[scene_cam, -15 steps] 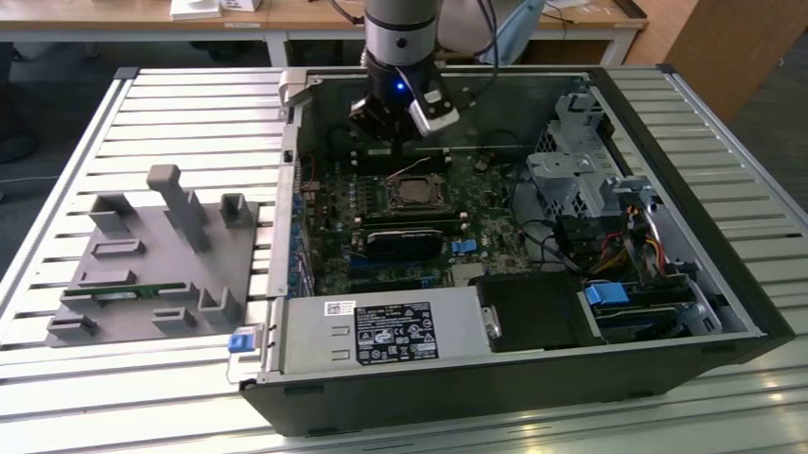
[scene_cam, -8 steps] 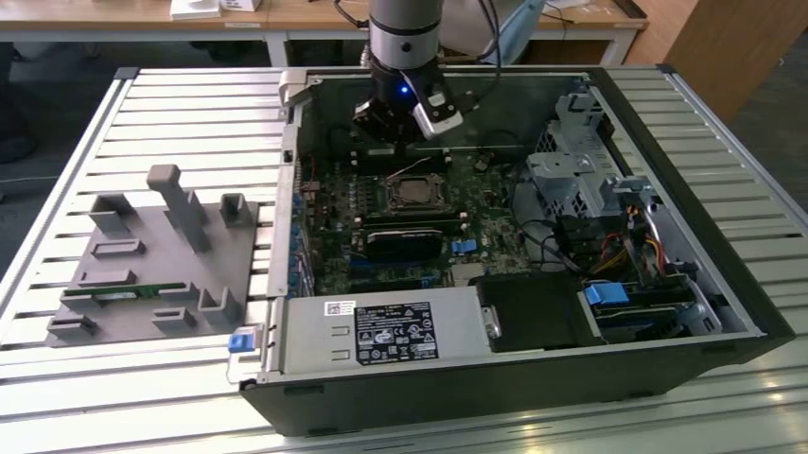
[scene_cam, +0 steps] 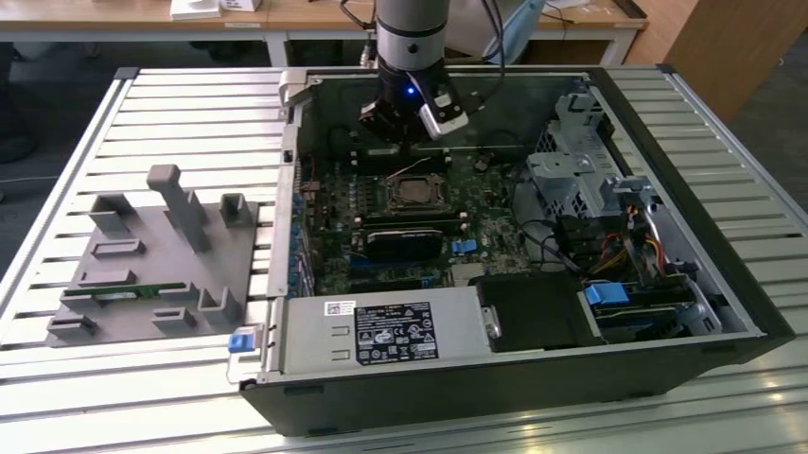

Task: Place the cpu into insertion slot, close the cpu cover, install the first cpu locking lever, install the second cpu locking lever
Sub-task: 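Install the first cpu locking lever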

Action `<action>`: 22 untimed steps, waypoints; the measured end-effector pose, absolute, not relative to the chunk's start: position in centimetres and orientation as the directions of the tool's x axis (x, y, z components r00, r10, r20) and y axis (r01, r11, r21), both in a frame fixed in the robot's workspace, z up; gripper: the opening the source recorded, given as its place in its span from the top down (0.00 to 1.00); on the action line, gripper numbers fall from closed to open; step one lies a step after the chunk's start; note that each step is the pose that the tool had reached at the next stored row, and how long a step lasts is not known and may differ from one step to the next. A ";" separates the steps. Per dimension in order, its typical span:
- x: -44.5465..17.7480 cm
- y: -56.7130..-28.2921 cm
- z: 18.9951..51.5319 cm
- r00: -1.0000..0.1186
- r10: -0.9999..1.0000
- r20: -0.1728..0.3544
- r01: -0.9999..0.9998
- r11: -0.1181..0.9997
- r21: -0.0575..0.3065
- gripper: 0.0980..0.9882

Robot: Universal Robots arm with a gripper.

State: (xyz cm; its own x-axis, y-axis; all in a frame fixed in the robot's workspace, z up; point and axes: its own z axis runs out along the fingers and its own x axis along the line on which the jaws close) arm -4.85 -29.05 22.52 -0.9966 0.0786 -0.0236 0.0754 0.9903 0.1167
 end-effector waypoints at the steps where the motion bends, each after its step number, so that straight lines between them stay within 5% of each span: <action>1: -4.8 -29.0 22.5 -0.997 0.079 -0.024 0.075 0.990 0.117 0.99; 22: -2.4 -29.0 21.3 -0.997 0.079 -0.023 0.075 0.990 0.116 0.99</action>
State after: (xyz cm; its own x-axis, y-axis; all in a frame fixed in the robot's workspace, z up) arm -2.45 -28.98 21.34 -0.9966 0.0786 -0.0234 0.0754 0.9904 0.1157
